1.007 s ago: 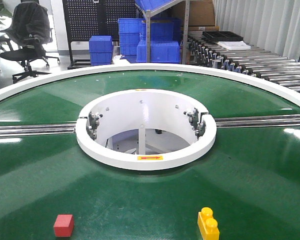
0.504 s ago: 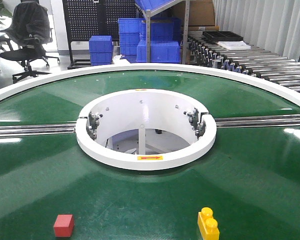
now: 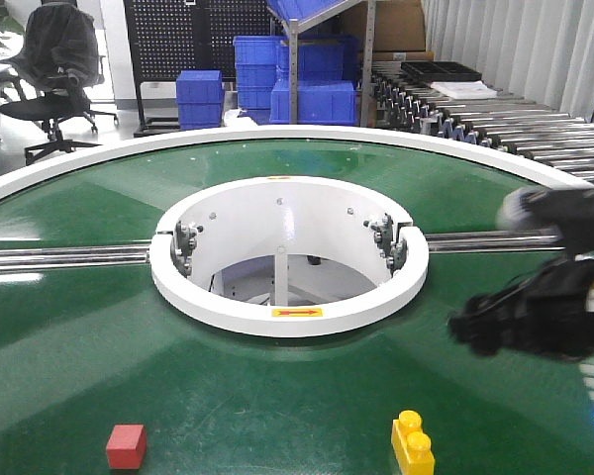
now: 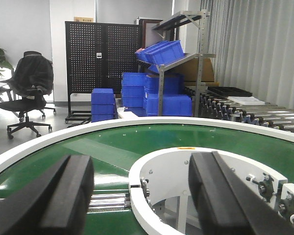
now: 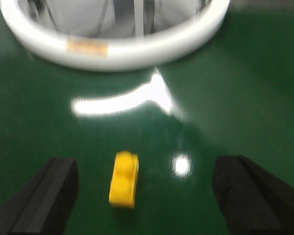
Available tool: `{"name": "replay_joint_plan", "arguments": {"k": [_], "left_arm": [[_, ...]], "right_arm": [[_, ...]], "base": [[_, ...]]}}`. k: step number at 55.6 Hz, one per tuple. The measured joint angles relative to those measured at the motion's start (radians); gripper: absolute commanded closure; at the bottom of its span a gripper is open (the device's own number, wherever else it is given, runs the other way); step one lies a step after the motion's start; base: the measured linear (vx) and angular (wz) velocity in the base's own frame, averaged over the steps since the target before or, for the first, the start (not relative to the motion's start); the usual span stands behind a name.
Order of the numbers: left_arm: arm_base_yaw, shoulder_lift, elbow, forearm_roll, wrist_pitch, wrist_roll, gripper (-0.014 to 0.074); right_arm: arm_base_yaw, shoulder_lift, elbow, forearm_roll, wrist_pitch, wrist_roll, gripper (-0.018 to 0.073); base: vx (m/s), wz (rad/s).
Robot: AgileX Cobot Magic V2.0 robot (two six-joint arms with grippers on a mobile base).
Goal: Pick red and yellow blocks into blue bin
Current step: 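Reach the right gripper down and grasp the yellow toy brick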
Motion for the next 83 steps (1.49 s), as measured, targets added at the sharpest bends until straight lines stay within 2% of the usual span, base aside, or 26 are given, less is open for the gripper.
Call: {"name": "replay_joint_plan", "arguments": {"k": [6,14,25,46,55,61,64,67,73,83], "left_arm": [[-0.002,0.000,0.000,0.000,0.023,0.002,0.0052],[-0.002,0.000,0.000,0.000,0.054,0.005,0.0052],[-0.002,0.006,0.000,0.000,0.065,0.006,0.0052],[-0.002,0.006,0.000,0.000,0.081,0.008,0.0052],[-0.002,0.006,0.000,0.000,0.089,0.008,0.0052],[-0.002,0.006,0.000,0.000,0.099,0.008,0.0052],[-0.002,0.006,0.000,0.000,0.106,0.008,0.0052],[-0.002,0.006,0.000,0.000,0.115,0.008,0.0052],[-0.002,0.006,0.000,0.000,0.126,0.008,0.0052],[-0.002,0.006,0.000,0.000,0.162,0.008,0.0052]], "right_arm": [[0.000,0.154,-0.077,0.033,0.128,-0.019,-0.0027],[0.014,0.289,-0.130,0.071,0.166,-0.045,-0.0027],[0.057,0.413,-0.157,0.059,0.157,-0.038,-0.0027],[0.059,0.569,-0.159,0.053,0.042,-0.001,-0.0022],[0.059,0.626,-0.159,0.063,0.002,0.002,0.0013],[0.059,0.657,-0.159,0.067,-0.007,0.002,0.0083],[0.059,0.670,-0.159,0.067,-0.010,0.002,0.0167],[0.059,0.673,-0.161,0.061,-0.010,0.002,0.0282],[0.059,0.671,-0.163,0.064,-0.019,0.004,0.0577],[0.059,0.607,-0.163,0.053,-0.018,0.004,0.0573]], "base": [[0.00,0.00],[0.00,0.00],[0.00,0.00],[0.00,0.00],[0.00,0.00],[0.00,0.00],[0.00,0.00],[0.00,0.00],[0.00,0.00],[0.00,0.00]]}}
